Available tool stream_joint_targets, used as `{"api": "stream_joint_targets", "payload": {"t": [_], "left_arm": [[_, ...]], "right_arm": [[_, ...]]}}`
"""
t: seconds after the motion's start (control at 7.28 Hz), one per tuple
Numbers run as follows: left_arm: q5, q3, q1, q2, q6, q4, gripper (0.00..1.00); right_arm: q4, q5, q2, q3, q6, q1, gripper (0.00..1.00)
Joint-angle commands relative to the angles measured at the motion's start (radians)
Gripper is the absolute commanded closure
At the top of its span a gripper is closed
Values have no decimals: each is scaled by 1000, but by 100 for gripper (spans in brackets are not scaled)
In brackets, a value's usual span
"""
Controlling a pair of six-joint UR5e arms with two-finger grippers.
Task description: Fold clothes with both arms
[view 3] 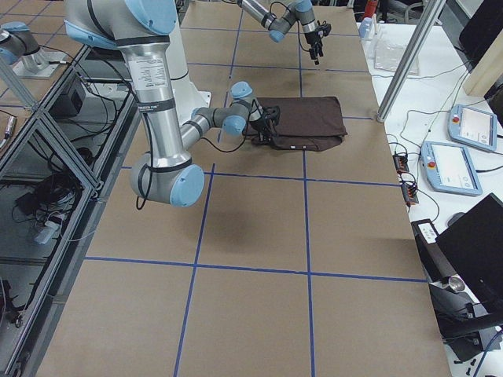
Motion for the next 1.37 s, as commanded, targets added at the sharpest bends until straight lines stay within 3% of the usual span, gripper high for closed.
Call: {"api": "stream_joint_targets", "payload": {"t": [0.0,0.14,0.55,0.69,0.82,0.96,1.24], "left_arm": [[-5,-6,1,4,-3,1,0],[-6,-11,1,4,-3,1,0],[-8,-16,1,4,-3,3,0],[-20,-16,1,4,-5,3,0],[-22,-17,1,4,-34,1,0],[-22,-19,1,4,-41,1,0],[-22,-17,1,5,-42,1,0]], "right_arm": [[7,-26,-77,50,1,-39,14],[7,-38,-65,61,-4,-43,0],[-47,-43,-61,123,-94,-100,0],[-71,-207,-61,108,-102,-214,0],[-114,-253,-27,120,-128,-237,1],[-172,-261,-14,122,-130,-270,25],[-216,-319,3,120,-203,-307,59]]}}
